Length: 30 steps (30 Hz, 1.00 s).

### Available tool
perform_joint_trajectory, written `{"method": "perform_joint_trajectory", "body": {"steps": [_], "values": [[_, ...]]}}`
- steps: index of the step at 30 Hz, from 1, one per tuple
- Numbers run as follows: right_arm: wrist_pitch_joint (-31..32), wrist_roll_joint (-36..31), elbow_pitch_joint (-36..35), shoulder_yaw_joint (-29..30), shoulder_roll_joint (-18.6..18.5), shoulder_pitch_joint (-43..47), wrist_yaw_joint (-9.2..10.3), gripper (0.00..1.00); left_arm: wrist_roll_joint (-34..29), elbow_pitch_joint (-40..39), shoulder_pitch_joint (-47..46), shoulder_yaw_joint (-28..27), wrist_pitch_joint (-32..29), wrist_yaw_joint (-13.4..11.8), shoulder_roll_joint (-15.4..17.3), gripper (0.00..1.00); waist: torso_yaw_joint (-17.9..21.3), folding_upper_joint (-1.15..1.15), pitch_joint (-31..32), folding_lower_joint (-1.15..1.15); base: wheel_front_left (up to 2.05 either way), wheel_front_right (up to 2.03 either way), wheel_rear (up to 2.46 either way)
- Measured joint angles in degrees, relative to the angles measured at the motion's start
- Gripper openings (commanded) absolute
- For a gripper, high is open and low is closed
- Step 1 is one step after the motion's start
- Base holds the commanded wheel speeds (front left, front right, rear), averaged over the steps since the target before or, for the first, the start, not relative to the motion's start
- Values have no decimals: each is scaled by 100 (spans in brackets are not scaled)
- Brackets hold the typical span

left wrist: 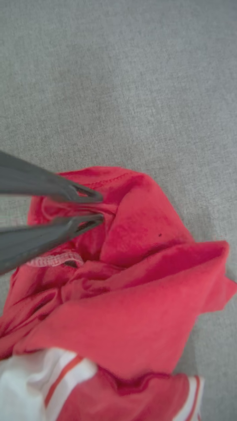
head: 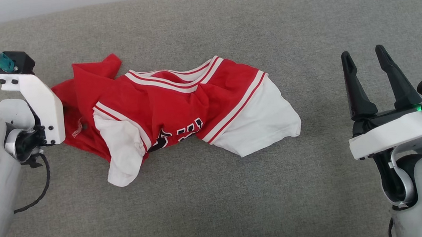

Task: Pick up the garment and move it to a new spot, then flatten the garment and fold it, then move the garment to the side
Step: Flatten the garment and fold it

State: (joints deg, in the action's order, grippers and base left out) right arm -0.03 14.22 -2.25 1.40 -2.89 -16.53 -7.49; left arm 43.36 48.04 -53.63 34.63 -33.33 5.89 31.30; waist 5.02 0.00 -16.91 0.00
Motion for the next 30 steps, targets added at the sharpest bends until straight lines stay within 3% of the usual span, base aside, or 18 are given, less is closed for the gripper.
{"method": "perform_joint_trajectory", "body": {"steps": [8,13,16,23,30], "values": [[-2,0,-13,107,0,53,0,100,255,-183,-143,8,-527,48,-56,100,-78,0,83,0,0,0,0],[3,5,-33,190,0,88,0,100,430,-593,-161,0,-1042,-71,-110,100,-147,0,149,0,0,0,0],[27,7,-73,240,0,133,0,100,602,-1103,-137,-13,-1396,-232,-148,100,-200,0,187,0,0,0,0],[53,44,-118,243,1,140,0,100,689,-2686,435,181,-2270,-905,-21,100,-233,0,178,0,0,0,0],[35,129,-91,192,0,116,0,100,615,-3399,942,334,-2593,-1350,263,100,-135,0,65,0,0,0,0]]}}
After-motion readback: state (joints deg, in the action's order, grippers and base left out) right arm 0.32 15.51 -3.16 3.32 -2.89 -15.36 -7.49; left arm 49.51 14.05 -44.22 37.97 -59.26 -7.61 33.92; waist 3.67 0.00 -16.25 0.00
